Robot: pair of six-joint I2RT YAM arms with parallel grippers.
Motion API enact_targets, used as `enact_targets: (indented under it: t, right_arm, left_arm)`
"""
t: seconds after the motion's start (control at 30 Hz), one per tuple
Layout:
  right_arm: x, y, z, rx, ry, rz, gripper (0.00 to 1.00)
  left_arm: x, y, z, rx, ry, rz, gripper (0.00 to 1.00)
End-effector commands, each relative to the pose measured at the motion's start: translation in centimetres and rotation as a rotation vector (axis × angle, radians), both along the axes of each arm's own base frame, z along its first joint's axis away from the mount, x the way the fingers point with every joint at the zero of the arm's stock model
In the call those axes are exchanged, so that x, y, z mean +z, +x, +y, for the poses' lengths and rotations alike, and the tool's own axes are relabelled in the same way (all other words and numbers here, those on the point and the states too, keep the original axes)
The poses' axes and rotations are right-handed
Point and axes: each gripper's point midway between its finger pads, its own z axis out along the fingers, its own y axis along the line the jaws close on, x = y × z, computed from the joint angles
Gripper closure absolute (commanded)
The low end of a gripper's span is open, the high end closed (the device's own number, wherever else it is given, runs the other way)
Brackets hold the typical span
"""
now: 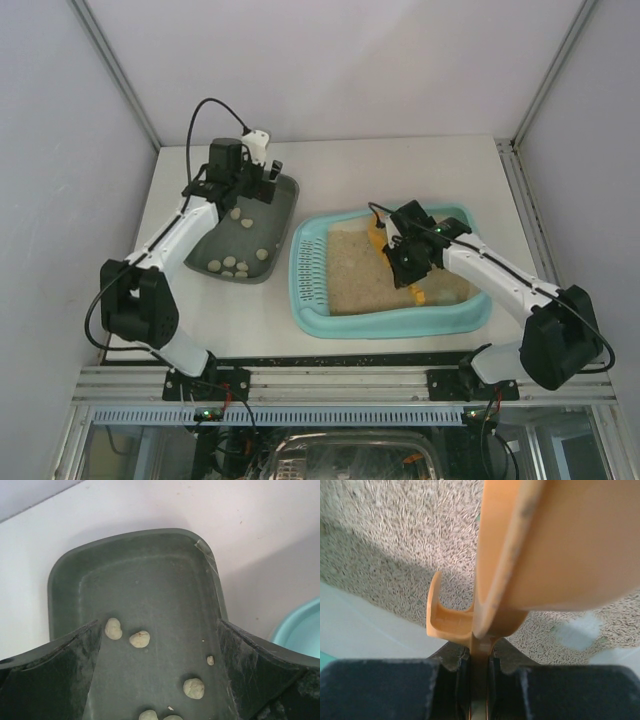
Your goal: Clean the litter box
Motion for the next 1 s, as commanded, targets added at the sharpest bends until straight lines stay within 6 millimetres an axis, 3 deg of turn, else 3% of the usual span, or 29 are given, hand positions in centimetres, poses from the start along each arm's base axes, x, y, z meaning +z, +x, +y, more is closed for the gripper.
enact_targets:
  t: [0.0,0.3,0.67,0.97]
  right_arm:
    - [-1.2,-1.3,-0.2,0.142,-0.076,0.023,1.0]
    - [-2.5,-2.4,0.3,0.221,-0.058,0.062,1.0]
    - [-2.4,-2.9,1.3,0.327,0.037,0.09,1.0]
    - [-1.2,-1.0,2.5,0.324,0.089,0.063,1.0]
  left_arm:
    - [2.6,2.0,-1.6,-0.07,-0.021,-0.064,0.0]
    - [4.0,4.5,-3.0,-0.113,-0.04,-0.078,0.0]
    - [3.0,3.4,-3.2,-0.188,0.05,0.059,0.0]
    - [2.4,4.2,-3.9,-0.166,0.055,0.128,0.0]
